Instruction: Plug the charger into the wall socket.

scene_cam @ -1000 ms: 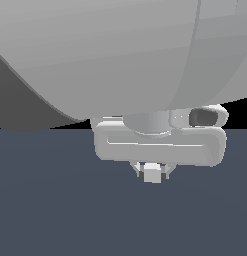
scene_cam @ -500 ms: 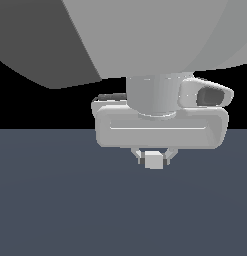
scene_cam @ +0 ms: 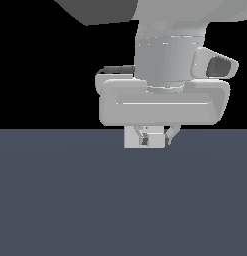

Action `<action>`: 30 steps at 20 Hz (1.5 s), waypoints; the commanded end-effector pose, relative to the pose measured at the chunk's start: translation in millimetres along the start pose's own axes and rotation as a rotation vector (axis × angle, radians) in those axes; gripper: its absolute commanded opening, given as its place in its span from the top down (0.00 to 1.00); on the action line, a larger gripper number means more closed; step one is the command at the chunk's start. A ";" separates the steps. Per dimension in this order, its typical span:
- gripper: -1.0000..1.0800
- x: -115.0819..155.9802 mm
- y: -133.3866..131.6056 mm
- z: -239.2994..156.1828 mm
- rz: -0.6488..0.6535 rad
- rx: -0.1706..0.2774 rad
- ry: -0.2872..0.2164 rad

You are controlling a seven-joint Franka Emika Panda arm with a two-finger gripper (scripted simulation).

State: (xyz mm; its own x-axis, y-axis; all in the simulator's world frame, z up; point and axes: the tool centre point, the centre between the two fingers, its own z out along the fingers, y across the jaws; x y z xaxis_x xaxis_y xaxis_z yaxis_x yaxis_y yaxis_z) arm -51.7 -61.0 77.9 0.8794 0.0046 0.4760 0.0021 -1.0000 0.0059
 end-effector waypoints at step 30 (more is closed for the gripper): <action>1.00 26.8 -1.6 -11.0 -0.075 0.047 -0.003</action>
State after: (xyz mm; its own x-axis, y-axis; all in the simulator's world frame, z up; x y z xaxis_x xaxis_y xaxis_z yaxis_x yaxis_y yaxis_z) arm -38.3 -59.8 100.1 0.8775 0.0796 0.4729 0.0903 -0.9959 0.0001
